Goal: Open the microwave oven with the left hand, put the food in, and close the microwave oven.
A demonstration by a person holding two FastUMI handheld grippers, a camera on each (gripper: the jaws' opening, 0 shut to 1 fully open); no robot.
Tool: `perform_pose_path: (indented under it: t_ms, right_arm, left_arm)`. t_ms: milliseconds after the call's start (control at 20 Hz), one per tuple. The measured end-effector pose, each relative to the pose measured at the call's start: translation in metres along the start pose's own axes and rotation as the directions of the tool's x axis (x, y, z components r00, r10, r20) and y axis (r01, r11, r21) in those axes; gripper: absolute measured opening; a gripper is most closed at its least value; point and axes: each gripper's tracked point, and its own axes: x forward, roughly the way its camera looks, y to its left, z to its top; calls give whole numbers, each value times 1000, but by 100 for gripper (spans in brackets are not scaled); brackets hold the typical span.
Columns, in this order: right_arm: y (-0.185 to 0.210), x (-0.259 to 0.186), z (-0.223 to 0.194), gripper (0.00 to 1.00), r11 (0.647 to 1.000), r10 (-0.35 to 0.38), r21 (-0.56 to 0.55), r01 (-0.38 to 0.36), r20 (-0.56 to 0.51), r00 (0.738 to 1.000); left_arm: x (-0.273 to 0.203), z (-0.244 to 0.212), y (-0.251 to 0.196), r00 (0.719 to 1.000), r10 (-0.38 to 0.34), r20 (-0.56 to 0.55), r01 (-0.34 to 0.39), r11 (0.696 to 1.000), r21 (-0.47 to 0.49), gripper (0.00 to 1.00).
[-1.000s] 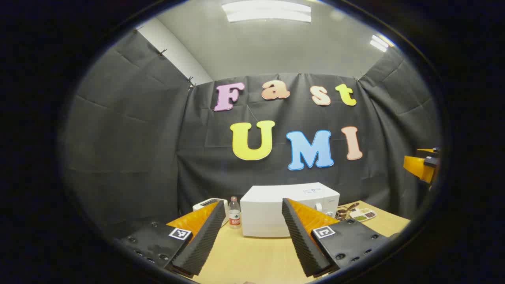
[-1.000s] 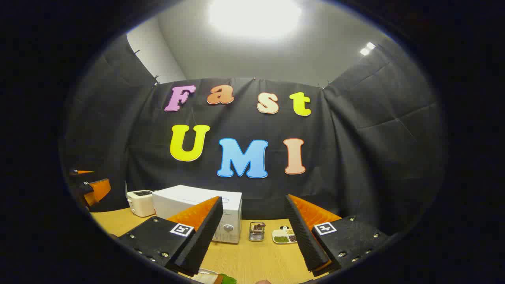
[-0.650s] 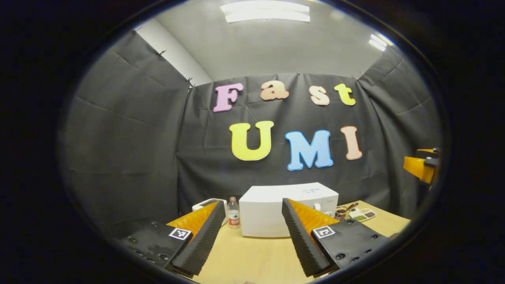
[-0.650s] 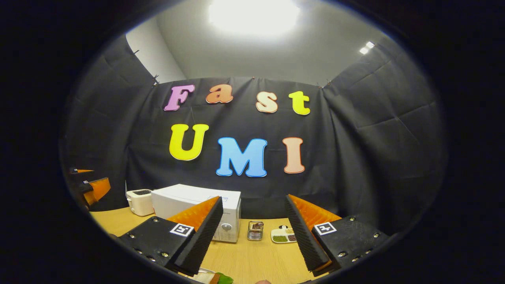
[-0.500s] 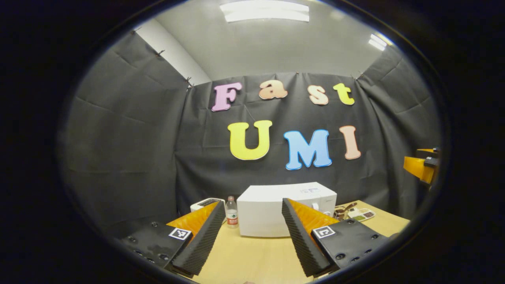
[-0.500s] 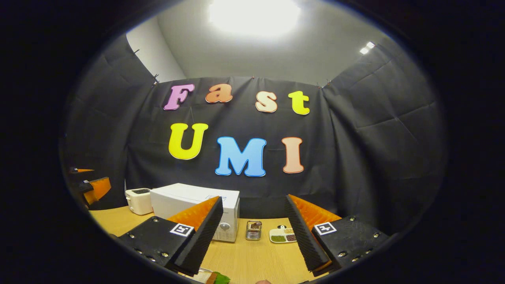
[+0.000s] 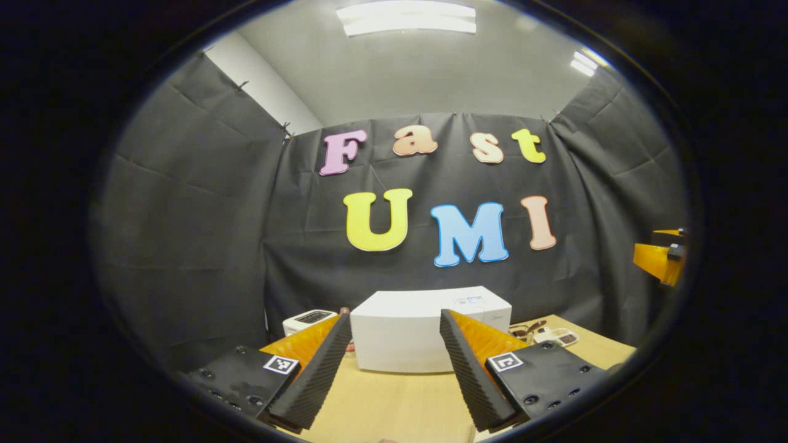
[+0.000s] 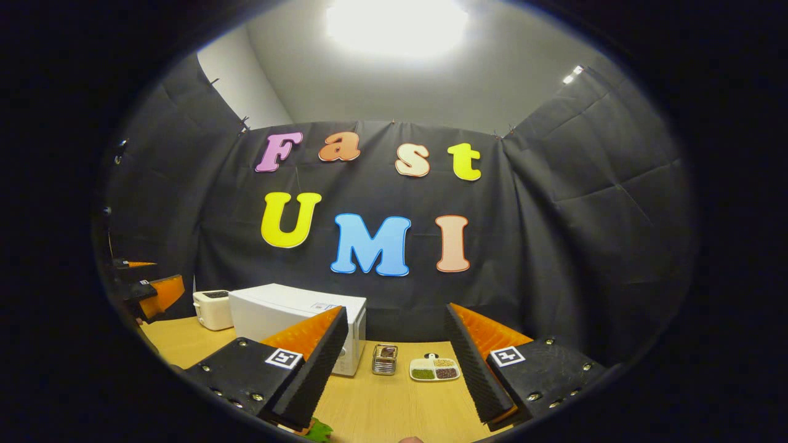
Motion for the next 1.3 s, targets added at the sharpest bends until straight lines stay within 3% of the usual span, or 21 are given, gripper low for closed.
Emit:
perform_pose_path:
  t_ms: [400, 900, 1300]
  right_arm:
    - [-36, -1, -5, 95, 999, -18, 27, 18, -2, 1000]
    - [-48, 15, -9, 95, 988, -150, 29, 151, -24, 988]
    - [-59, 20, -18, 95, 962, -274, -22, 273, -71, 959]
  left_arm:
    - [45, -7, -51, 1000, -25, 15, 25, 1000, -4, 95]
    - [131, -48, -103, 987, -160, -18, 159, 987, -21, 95]
    - [192, -110, -147, 960, -263, -97, 263, 965, -17, 95]
